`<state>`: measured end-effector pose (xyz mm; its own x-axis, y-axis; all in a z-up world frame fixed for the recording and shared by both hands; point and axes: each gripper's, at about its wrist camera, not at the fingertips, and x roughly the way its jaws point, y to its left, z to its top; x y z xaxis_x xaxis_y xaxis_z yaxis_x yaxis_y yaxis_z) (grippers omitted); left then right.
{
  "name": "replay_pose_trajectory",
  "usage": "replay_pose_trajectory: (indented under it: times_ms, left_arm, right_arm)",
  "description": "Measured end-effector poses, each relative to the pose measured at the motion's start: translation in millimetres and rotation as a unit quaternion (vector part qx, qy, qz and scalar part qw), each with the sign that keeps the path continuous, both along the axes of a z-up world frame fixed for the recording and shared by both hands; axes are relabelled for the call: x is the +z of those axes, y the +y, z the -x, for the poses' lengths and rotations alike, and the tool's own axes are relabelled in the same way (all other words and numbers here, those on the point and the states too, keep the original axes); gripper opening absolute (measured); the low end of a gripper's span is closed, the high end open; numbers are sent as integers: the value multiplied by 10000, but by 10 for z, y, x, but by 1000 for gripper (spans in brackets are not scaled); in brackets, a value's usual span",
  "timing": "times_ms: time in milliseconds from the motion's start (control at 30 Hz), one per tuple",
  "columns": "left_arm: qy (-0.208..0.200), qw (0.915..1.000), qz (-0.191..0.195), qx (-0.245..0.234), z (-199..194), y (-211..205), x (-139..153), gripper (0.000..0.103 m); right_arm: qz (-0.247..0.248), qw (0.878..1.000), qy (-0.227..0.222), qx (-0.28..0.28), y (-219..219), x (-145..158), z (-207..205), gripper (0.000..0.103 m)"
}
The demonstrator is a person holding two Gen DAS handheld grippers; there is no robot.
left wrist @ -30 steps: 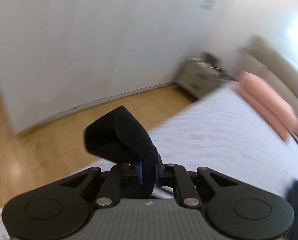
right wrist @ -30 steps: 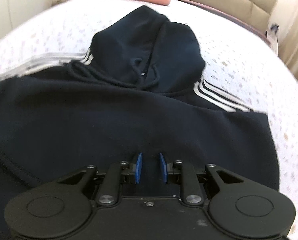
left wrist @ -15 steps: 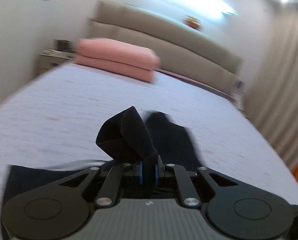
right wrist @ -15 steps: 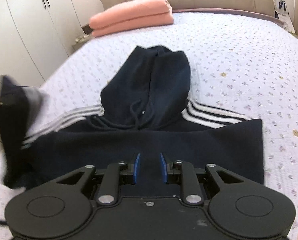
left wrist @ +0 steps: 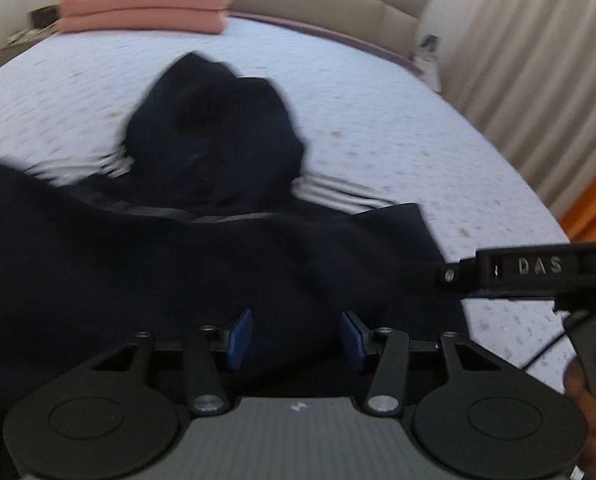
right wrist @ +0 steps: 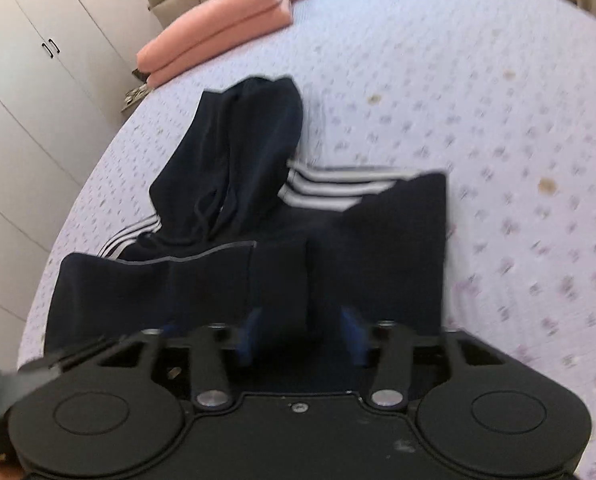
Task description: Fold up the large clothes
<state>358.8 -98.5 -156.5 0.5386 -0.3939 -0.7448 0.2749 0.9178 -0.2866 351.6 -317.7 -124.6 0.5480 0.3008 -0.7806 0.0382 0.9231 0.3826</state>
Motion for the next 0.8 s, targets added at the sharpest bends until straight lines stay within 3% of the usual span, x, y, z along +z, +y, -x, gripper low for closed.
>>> replay_pose_trajectory:
  times_ms: [100,200,333,367,400,433,500,633,733,800]
  left_arm:
    - [47,9991,-208,378,11,256,109,51]
    - [24,9967,-328,748,62,536,185,51]
    - [102,9927,-274,1170,24,793,173,49]
    - [86,9916,-307,1253,29,842,183,46]
    - [56,9906,-341,1324,16,872,183,44]
    - [33,9893,-361,1412,11,907,194,40]
    - [29,9870,-273,1582,-5,1001,238,40]
    - [-107,9851,-222,1700,-71,1096,320,39]
    - [-189,9849,-230,1706,-106,1156,404,39]
    - [-119,9848,-401,1685,-207,1151,349,40]
  right_arm:
    - [90,9997,-38,231,164,-48,-78,78]
    - [228,9996,-92,118,221,-129,-179,80]
    - [-141,9990,412,107,263,-415,-402,80]
    - [-267,9986,430,145,297,-455,-418,73]
    - [-232,9992,289,168,330,-434,-405,60]
    - [-171,9995,126,248,368,-375,-385,20]
    - [-140,9994,-194,258,391,-210,-314,17]
    - [615,9948,-808,-40,315,266,-99,16]
    - [1103,9881,-940,-518,91,506,82,16]
    - [1293,9866,-777,-626,-29,493,154,17]
